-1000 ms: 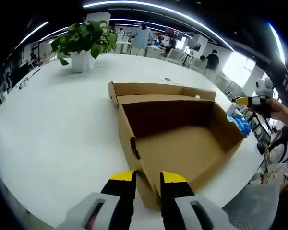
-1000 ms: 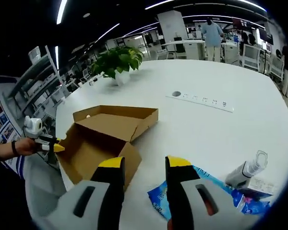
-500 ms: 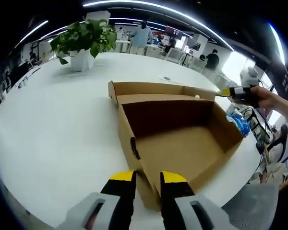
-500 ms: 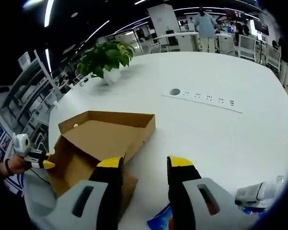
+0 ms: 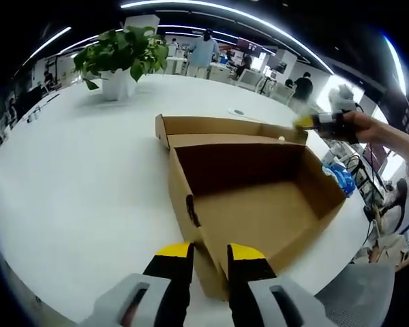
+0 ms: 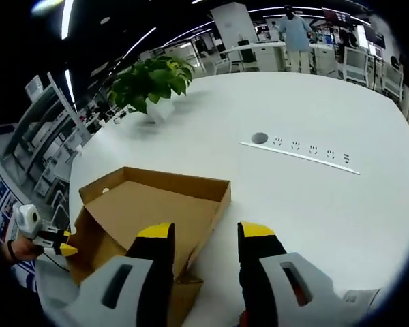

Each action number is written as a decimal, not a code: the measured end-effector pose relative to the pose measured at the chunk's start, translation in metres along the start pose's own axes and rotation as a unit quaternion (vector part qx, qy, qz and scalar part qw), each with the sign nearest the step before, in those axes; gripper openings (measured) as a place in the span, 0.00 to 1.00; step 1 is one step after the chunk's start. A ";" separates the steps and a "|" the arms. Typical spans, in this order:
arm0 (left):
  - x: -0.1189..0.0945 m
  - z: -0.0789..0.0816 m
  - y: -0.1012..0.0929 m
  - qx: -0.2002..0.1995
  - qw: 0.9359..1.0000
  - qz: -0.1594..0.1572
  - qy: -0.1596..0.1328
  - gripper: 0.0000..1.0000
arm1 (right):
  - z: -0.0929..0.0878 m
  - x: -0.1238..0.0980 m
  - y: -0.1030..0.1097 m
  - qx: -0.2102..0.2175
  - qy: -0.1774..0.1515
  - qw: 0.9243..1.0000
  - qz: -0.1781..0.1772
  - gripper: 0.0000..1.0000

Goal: Operate the shoe box by opening the lid, removing the specified soft item, and placing it in the target area until the item is outside and the box remains undamaged.

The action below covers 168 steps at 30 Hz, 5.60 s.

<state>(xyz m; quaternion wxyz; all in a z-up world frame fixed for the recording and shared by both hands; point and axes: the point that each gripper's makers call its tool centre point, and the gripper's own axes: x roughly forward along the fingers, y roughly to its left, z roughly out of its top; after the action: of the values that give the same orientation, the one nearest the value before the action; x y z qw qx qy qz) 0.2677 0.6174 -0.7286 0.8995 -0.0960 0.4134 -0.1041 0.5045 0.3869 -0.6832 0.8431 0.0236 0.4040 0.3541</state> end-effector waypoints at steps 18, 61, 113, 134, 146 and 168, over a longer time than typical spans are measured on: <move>0.000 0.001 0.001 -0.002 1.000 0.004 0.002 0.19 | -0.004 0.038 -0.015 -0.047 0.079 0.995 -0.042 0.15; 0.005 0.006 0.002 -0.011 1.000 0.022 0.004 0.16 | 0.015 0.003 -0.009 -0.080 0.029 0.995 -0.055 0.00; 0.022 0.019 -0.001 -0.069 0.990 0.121 -0.027 0.04 | 0.006 -0.122 0.027 -0.144 -0.116 0.980 -0.077 0.00; 0.031 0.026 -0.010 -0.085 0.986 0.138 -0.037 0.05 | -0.025 -0.144 0.017 -0.126 -0.149 0.977 -0.086 0.00; 0.034 0.029 -0.012 -0.087 0.986 0.138 -0.038 0.05 | -0.041 -0.151 0.023 -0.122 -0.161 0.975 -0.091 0.00; 0.020 0.043 -0.024 0.003 0.997 0.037 -0.066 0.09 | -0.090 -0.156 0.038 -0.119 -0.163 0.974 -0.103 0.00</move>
<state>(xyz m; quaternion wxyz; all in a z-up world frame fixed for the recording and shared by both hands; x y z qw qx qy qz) 0.3106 0.5928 -0.7095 0.9283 -0.0845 0.3562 -0.0652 0.3541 0.2974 -0.6275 0.9264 -0.0613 0.2161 0.3022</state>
